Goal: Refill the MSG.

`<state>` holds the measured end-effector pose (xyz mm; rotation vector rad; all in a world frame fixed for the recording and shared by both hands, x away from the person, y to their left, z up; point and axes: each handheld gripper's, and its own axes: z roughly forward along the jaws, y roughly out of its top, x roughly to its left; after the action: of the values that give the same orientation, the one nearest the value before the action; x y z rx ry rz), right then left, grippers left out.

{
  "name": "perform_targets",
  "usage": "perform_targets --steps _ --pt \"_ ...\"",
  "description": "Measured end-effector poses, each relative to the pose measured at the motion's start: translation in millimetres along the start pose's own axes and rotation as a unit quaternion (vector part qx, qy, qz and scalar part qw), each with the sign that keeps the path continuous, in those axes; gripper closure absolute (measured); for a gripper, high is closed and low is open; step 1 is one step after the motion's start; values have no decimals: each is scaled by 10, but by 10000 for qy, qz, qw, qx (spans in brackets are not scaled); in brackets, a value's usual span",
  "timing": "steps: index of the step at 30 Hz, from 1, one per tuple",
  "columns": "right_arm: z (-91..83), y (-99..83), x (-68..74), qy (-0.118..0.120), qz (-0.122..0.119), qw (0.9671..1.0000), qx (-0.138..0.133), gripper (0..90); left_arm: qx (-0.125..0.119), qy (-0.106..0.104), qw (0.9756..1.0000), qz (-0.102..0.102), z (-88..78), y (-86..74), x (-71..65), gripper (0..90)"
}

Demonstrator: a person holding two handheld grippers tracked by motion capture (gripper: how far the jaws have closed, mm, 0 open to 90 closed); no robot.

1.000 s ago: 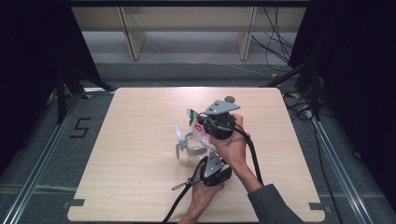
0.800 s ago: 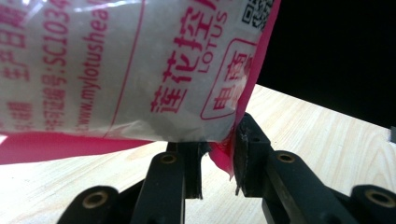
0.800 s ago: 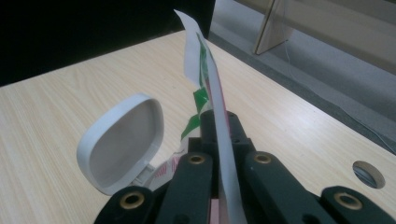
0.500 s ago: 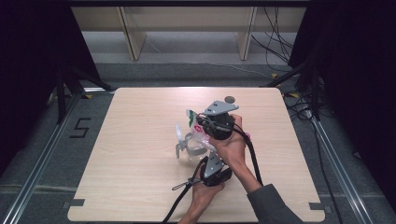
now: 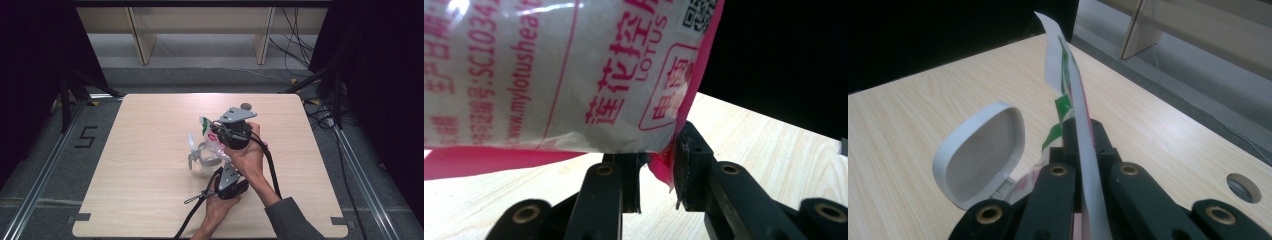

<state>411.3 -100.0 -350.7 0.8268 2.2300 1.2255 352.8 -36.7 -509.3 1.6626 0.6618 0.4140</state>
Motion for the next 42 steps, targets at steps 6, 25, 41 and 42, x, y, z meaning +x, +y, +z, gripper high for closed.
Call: perform_targets --steps 6,25,41,42 --pt "6 0 7 22 -54 10000 80 900 -8 1 10000 -10 6 -1 -8 747" --pt "13 12 26 18 -124 9998 145 900 -45 -15 10000 -7 29 19 -1 748" --pt "26 12 52 54 -153 9998 137 900 -48 -51 10000 -58 23 14 14 751" --pt "26 12 52 54 -153 9998 137 900 -61 -43 10000 -57 26 12 11 751"
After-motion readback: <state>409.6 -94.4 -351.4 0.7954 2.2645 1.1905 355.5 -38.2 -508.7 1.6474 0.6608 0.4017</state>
